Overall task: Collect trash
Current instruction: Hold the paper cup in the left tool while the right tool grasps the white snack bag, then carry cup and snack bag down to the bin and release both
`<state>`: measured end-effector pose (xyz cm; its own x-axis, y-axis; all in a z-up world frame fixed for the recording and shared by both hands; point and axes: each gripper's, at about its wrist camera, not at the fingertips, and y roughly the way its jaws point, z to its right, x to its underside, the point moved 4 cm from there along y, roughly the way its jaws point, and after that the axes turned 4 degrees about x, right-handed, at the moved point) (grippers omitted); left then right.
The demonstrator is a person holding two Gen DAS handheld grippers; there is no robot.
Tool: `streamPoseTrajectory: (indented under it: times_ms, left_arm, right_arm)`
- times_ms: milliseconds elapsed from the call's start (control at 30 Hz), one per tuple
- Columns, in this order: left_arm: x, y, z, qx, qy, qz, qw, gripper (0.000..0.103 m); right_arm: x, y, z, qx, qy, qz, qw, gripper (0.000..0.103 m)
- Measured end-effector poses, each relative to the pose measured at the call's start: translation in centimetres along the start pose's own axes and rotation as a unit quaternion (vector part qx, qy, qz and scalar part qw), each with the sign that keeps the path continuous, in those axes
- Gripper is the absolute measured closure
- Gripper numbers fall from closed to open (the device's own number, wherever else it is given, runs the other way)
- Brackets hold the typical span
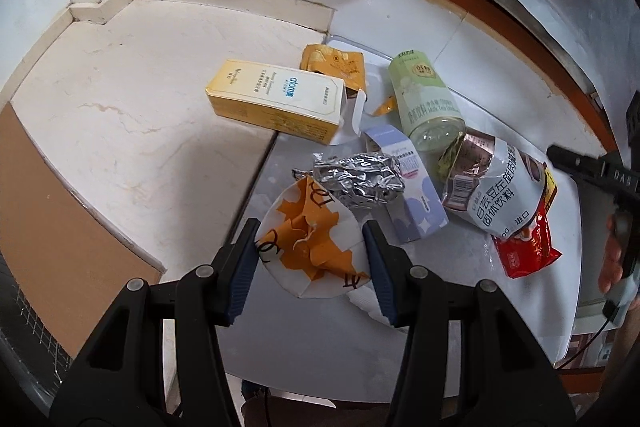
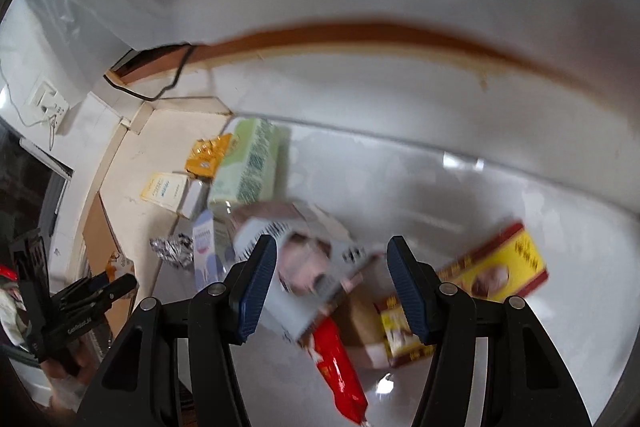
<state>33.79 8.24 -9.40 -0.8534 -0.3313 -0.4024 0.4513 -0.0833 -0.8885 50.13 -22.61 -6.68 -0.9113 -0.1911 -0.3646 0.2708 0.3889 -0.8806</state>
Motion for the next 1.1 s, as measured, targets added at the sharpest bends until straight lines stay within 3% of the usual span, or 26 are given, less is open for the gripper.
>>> streamPoseTrajectory:
  times_ms: [267,367,500,767,933,1100]
  left_arm:
    - [0.0,0.2,1.2,0.01,0.016,-0.006,0.9998,0.055]
    - [0.1,0.1,1.2,0.011,0.019,-0.007,0.9997,0.055]
    - [0.7,-0.4,0.8,0.013,0.019,-0.007,0.9997,0.055]
    - [2.1,-2.7,-0.5,0.023,0.016,0.008,0.9996,0.055]
    - [3.6,-5.1,-1.1,0.034,0.025,0.022,0.9989,0.055]
    - [6.4,-7.9,-1.7,0.046,0.054,0.029,0.9971,0.055]
  right_arm:
    - [2.2,2.6,-0.4,-0.037,0.024,-0.025,0.999,0.047]
    - [2.2,2.9,-1.8,-0.052,0.018,-0.012,0.998,0.055]
    - [2.2,2.5,-3.7,-0.069,-0.004,0.01,0.998,0.078]
    - [2.9,-1.5,-9.0,-0.082,-0.074,0.081,0.991,0.099]
    - [4.9,-4.6,-12.1,-0.066,-0.102,0.117,0.986,0.099]
    - [9.4,-8.8,-14.7,-0.048,-0.106,0.151,0.982,0.099]
